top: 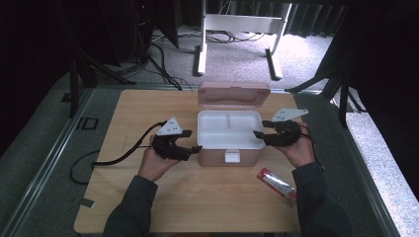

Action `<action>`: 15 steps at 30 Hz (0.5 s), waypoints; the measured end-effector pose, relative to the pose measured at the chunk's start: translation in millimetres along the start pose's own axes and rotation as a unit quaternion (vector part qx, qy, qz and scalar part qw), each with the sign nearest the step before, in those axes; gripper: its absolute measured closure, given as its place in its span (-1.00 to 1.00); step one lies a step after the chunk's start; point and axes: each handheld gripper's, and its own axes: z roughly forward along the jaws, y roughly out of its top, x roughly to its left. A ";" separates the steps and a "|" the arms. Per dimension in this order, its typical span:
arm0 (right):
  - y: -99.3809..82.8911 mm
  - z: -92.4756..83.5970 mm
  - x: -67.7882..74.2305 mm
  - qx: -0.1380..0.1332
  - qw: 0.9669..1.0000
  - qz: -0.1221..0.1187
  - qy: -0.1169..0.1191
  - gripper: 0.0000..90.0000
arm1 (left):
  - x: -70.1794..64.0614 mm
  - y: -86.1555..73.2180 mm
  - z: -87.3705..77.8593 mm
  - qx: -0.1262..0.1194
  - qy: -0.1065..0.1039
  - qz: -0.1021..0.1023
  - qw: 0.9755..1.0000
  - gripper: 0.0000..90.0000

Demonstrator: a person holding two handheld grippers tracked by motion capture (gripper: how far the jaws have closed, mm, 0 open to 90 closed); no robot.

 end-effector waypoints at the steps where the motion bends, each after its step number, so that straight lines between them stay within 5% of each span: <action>1: 4.2 0.9 0.7 0.002 1.000 -0.012 0.001 0.04 | -0.9 -2.8 -1.5 0.002 0.002 0.002 1.000 -0.32; 8: 23.3 12.3 0.6 0.029 0.997 -0.069 0.030 0.11 | -4.8 -27.4 -6.1 0.035 0.018 0.003 0.999 -0.32; 14: 32.3 26.2 1.7 0.075 0.990 -0.117 0.038 0.14 | -8.6 -51.8 -7.0 0.049 0.018 -0.011 0.999 -0.32; 15: 36.6 32.0 2.2 0.089 0.986 -0.137 0.043 0.16 | -8.9 -53.8 -6.9 0.051 0.018 -0.012 0.998 -0.32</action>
